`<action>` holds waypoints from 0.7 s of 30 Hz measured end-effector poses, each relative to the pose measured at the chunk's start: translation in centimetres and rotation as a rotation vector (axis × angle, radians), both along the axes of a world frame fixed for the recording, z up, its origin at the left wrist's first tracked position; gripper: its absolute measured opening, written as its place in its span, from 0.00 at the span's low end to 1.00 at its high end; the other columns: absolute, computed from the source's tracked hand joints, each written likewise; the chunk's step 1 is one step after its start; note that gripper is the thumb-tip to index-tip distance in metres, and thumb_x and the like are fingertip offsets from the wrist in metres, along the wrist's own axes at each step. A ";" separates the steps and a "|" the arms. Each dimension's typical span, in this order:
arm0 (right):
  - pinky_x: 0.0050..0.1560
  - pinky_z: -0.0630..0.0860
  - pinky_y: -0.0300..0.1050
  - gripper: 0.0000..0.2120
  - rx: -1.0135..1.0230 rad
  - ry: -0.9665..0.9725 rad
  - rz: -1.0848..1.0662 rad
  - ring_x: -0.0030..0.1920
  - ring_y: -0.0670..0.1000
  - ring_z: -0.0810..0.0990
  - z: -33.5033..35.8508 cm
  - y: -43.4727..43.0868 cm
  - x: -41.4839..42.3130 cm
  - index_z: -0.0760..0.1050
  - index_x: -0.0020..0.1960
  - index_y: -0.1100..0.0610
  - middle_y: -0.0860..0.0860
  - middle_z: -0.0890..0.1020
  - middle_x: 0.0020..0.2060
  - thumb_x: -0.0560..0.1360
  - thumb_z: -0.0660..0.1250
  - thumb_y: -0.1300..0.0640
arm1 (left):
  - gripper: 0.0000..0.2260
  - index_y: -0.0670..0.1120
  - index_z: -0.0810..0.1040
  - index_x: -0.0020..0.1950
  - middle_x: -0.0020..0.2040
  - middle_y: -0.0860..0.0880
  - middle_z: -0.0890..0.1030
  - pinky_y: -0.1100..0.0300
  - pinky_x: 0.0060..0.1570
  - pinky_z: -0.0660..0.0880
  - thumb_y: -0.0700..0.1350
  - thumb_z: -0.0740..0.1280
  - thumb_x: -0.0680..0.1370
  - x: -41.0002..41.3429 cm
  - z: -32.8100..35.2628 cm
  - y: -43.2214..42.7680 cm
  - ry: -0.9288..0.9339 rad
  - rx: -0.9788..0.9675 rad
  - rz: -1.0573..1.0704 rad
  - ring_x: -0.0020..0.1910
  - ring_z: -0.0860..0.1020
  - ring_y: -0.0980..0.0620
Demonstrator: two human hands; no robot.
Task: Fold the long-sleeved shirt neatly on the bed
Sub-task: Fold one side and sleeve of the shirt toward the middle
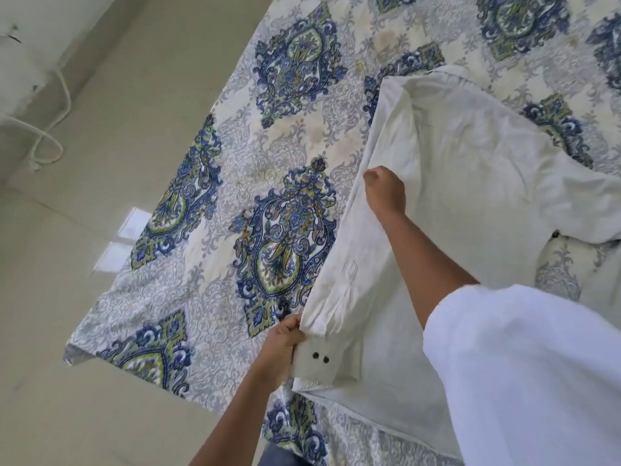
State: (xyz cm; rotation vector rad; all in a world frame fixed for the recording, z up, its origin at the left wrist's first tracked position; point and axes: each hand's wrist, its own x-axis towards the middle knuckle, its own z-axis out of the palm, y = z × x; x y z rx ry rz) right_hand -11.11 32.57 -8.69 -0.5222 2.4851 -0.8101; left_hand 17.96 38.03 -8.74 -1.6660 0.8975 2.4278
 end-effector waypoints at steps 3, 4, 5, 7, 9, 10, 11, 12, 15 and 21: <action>0.47 0.69 0.46 0.13 -0.086 0.037 -0.286 0.55 0.59 0.76 0.3 3.1 1.8 0.77 0.52 0.64 0.60 0.80 0.54 0.77 0.57 0.59 | 0.14 0.43 0.79 0.49 0.40 0.43 0.81 0.59 0.32 0.76 0.29 0.58 0.75 0.3 -1.0 0.1 -0.133 -0.072 -0.053 0.35 0.78 0.46; 0.49 0.69 0.46 0.13 -0.077 0.042 -0.368 0.56 0.59 0.76 -0.1 4.6 2.5 0.77 0.53 0.64 0.61 0.79 0.55 0.77 0.57 0.60 | 0.13 0.44 0.79 0.47 0.40 0.43 0.81 0.58 0.35 0.75 0.30 0.60 0.75 0.3 -1.2 0.1 -0.167 -0.097 -0.069 0.36 0.77 0.46; 0.50 0.69 0.46 0.12 -0.054 0.027 -0.450 0.56 0.60 0.76 -0.6 6.2 3.2 0.76 0.54 0.65 0.61 0.79 0.55 0.76 0.58 0.61 | 0.11 0.44 0.80 0.46 0.39 0.42 0.80 0.56 0.38 0.74 0.31 0.61 0.75 0.1 -1.4 0.1 -0.200 -0.126 -0.086 0.37 0.77 0.46; 0.53 0.71 0.49 0.09 0.018 -0.097 -0.603 0.56 0.61 0.76 -2.1 9.6 4.9 0.75 0.52 0.61 0.62 0.78 0.56 0.76 0.58 0.61 | 0.08 0.45 0.79 0.43 0.38 0.42 0.80 0.54 0.40 0.72 0.33 0.64 0.74 -0.2 -1.7 0.2 -0.275 -0.183 -0.156 0.38 0.76 0.46; 0.49 0.75 0.52 0.03 -0.036 -0.312 -0.691 0.49 0.60 0.79 -3.2 12.1 6.5 0.70 0.46 0.58 0.63 0.79 0.51 0.75 0.59 0.60 | 0.06 0.43 0.78 0.42 0.36 0.42 0.78 0.56 0.39 0.71 0.34 0.65 0.74 -0.5 -1.5 0.4 -0.287 -0.179 -0.245 0.36 0.76 0.46; 0.43 0.77 0.50 0.03 -0.107 -0.431 -0.702 0.43 0.58 0.79 -3.3 13.0 7.0 0.70 0.43 0.58 0.62 0.80 0.47 0.76 0.59 0.61 | 0.05 0.42 0.78 0.43 0.37 0.42 0.78 0.58 0.37 0.72 0.33 0.64 0.75 -0.7 -1.3 0.5 -0.255 -0.144 -0.263 0.35 0.76 0.46; 0.36 0.77 0.46 0.06 -0.161 -0.553 -0.687 0.37 0.56 0.78 -3.2 13.4 7.4 0.71 0.41 0.58 0.60 0.80 0.42 0.76 0.58 0.62 | 0.05 0.40 0.78 0.45 0.38 0.41 0.79 0.58 0.36 0.74 0.32 0.63 0.75 -0.8 -1.1 0.5 -0.211 -0.096 -0.249 0.35 0.77 0.46; 0.31 0.76 0.42 0.09 -0.182 -0.667 -0.653 0.34 0.53 0.77 -3.0 13.6 7.6 0.71 0.40 0.57 0.58 0.79 0.37 0.76 0.57 0.65 | 0.06 0.38 0.77 0.46 0.39 0.41 0.79 0.57 0.36 0.75 0.31 0.62 0.75 -0.8 -0.9 0.4 -0.164 -0.043 -0.211 0.35 0.77 0.45; 0.33 0.76 0.43 0.13 -0.108 -0.869 -0.538 0.33 0.52 0.76 -1.7 13.7 7.4 0.73 0.38 0.59 0.55 0.78 0.34 0.74 0.54 0.71 | 0.08 0.39 0.75 0.42 0.34 0.44 0.79 0.55 0.37 0.75 0.30 0.58 0.76 -1.0 -0.3 0.8 -0.079 0.075 -0.130 0.36 0.76 0.46; 0.32 0.75 0.44 0.08 -0.140 -0.987 -0.617 0.31 0.52 0.75 -0.8 14.7 6.6 0.73 0.38 0.60 0.55 0.76 0.32 0.74 0.60 0.67 | 0.09 0.41 0.70 0.38 0.36 0.44 0.79 0.54 0.41 0.74 0.30 0.58 0.76 -0.9 -0.2 1.7 -0.072 0.090 -0.132 0.39 0.75 0.47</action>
